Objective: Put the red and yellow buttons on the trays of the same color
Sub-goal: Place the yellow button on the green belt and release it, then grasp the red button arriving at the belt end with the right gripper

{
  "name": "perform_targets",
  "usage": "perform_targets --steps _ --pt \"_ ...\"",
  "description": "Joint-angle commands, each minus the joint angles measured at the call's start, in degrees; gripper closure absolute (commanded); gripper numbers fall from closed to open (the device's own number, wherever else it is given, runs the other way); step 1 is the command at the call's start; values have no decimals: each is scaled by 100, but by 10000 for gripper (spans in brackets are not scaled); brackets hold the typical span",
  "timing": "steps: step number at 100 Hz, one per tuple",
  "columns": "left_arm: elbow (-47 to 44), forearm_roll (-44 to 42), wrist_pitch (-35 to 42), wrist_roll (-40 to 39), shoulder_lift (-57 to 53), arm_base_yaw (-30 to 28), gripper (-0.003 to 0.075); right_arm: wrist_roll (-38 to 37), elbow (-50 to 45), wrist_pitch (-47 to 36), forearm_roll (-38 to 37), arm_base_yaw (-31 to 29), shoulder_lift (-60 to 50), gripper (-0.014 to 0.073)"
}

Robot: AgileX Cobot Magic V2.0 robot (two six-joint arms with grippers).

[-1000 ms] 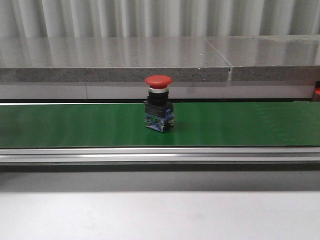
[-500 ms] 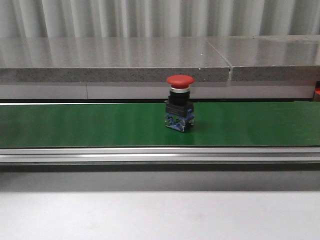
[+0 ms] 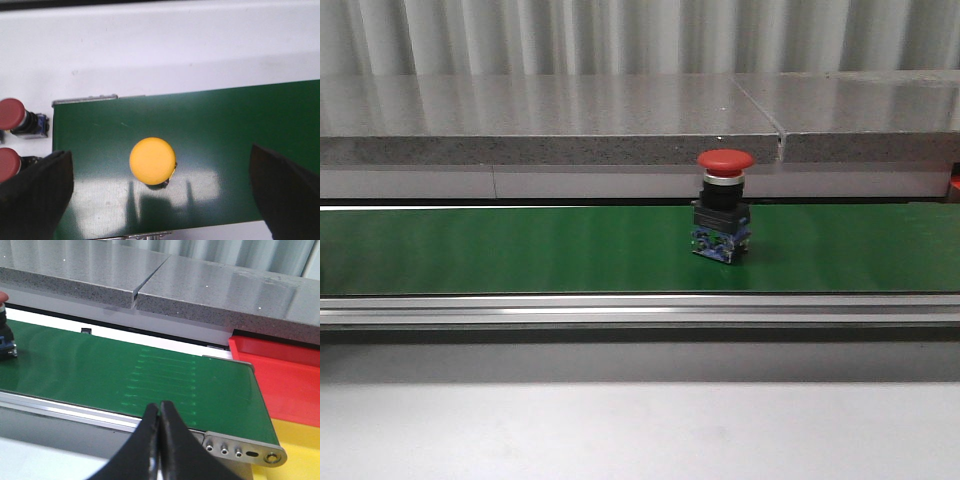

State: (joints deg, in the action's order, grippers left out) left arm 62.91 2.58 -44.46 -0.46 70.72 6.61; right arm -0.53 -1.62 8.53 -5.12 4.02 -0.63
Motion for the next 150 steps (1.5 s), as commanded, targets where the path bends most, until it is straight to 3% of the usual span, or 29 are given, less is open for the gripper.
perform_targets --steps 1,30,51,60,72,82,101,123,150 --pt "-152 94 615 8 -656 146 62 16 34 -474 -65 -21 -83 661" --pt "-1809 196 1899 8 -2625 286 73 16 34 -620 -65 -21 -83 661" --pt "-2975 186 2386 8 -3862 274 185 16 34 -819 -65 -21 -83 661" --pt "-3337 186 2520 8 -4240 274 306 16 45 -1022 -65 -21 -83 661" --pt "-3622 186 2647 8 -4531 274 541 16 221 -1019 -33 -21 -76 661" --pt "-3697 186 2684 8 -4572 274 743 16 589 -675 407 -21 44 661" --pt "-3706 186 2750 8 -4572 274 740 16 1681 616 810 -21 924 661" --pt "-3706 186 2750 8 -4572 274 740 16 3265 2547 812 -21 2741 661" --pt "-3706 186 2737 8 -4572 274 740 16 4213 3009 818 -21 4312 661"
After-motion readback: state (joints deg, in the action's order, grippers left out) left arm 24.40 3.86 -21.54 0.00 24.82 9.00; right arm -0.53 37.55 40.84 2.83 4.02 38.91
